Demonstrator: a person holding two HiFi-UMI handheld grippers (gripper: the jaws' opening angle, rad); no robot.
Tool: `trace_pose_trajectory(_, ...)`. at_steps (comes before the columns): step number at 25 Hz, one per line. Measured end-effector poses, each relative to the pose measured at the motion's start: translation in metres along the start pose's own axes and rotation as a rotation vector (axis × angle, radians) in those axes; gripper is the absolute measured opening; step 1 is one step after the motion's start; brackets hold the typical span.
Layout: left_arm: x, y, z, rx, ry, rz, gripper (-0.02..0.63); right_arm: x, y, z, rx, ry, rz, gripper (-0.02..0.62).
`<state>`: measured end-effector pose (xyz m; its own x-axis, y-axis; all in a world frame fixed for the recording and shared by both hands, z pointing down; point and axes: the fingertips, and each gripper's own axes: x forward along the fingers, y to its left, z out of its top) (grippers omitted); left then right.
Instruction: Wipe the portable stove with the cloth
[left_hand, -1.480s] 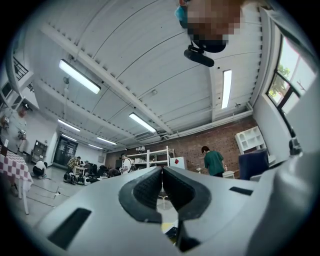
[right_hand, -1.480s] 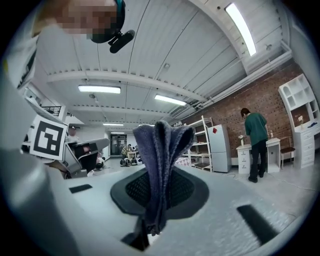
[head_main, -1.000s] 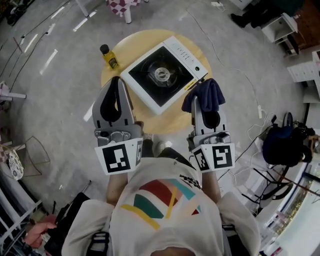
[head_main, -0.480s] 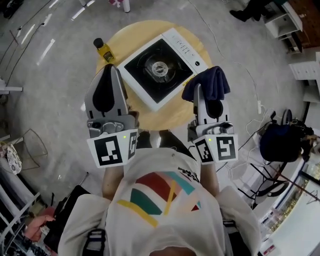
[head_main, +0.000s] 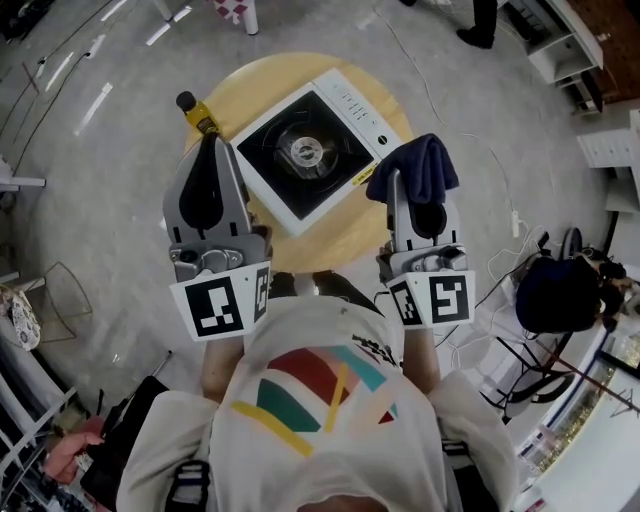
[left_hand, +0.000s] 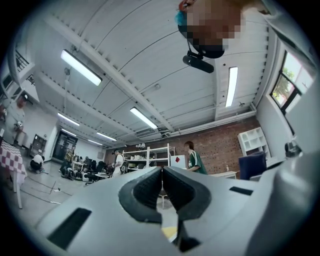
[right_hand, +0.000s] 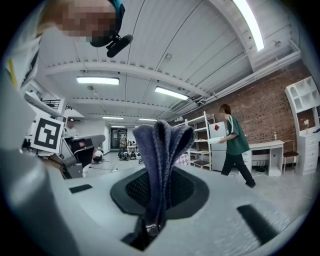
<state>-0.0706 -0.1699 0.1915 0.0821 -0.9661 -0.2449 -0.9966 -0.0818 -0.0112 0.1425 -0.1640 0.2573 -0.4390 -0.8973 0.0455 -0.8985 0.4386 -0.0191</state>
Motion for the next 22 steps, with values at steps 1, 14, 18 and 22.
trace_pose_trajectory(1,0.001,-0.001,-0.001,0.011,0.005,-0.001,0.006,0.001,-0.003,-0.002,-0.028,0.009,0.007,0.031)
trace_pose_trajectory(14,0.007,-0.005,-0.007,0.005,0.069,0.031,0.006,0.020,-0.051,-0.187,-1.365,0.391,0.507,0.031)
trace_pose_trajectory(18,0.004,-0.007,-0.017,0.018,0.098,0.034,0.006,0.020,-0.054,-0.237,-1.467,0.457,0.646,0.031)
trace_pose_trajectory(22,0.001,-0.005,-0.025,0.012,0.116,0.055,0.006,0.023,-0.053,-0.266,-1.521,0.504,0.737,0.031)
